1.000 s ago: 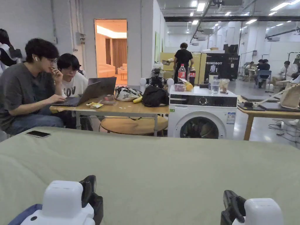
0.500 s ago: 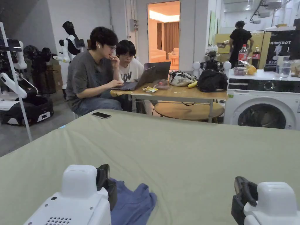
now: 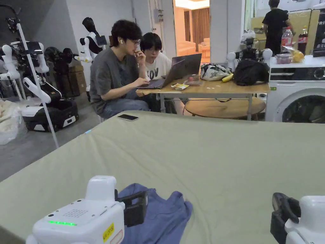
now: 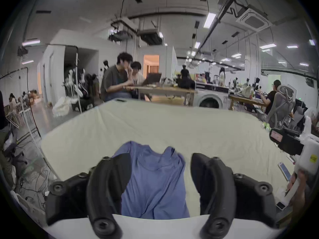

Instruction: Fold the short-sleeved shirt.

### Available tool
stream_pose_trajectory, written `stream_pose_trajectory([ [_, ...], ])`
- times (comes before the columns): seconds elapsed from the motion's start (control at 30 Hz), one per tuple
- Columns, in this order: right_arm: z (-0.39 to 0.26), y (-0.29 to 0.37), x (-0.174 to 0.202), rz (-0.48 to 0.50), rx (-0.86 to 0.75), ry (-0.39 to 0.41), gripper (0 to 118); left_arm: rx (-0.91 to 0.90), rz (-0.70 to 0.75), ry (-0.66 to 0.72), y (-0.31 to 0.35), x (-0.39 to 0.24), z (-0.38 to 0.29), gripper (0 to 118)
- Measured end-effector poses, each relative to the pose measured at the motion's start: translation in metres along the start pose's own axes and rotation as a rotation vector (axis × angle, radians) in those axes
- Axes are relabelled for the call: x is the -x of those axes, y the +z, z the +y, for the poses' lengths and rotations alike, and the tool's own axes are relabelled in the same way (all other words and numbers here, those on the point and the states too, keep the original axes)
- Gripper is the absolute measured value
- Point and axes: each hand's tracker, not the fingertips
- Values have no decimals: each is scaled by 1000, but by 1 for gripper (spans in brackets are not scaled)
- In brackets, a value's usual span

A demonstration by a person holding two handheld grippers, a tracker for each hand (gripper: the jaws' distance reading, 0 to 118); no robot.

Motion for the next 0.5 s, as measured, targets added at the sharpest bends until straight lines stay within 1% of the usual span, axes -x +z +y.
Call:
stream_pose_trajectory([
  [0.03,-2,-1,-2,2,7,-3,0,39,7,6,-11,5,1,80],
  [0.1,-8,-4,-8,-1,21,-2,0,120,-30,34,-42,18,0,82],
  [0.13,-11,-5,-11,-1,31,-7,0,171,-21,44,-59,23,-1,82],
  [0.2,-16,-5,-19,2,52,-17,0,236,-73,59,-92,31,-9,82],
  [0.23,-19,-4,-25,5,60,-16,0,282,-75,57,-111,33,-15,82],
  [0.3,-23,-1,-35,4,68,-9,0,379,-73,-9,-144,31,-27,82],
  [0.37,-26,1,-47,-31,89,1,0,461,-38,-98,-171,27,-46,82],
  [0.4,-27,3,-54,-44,95,-4,0,502,-21,-112,-182,26,-54,80],
  [0.43,-28,4,-58,-58,99,-12,0,542,-4,-109,-191,26,-63,66],
  [0.47,-29,5,-63,-70,102,-24,0,598,14,-60,-197,28,-72,54],
  [0.5,-30,6,-68,-76,104,-35,0,522,20,-46,-194,27,-73,48],
])
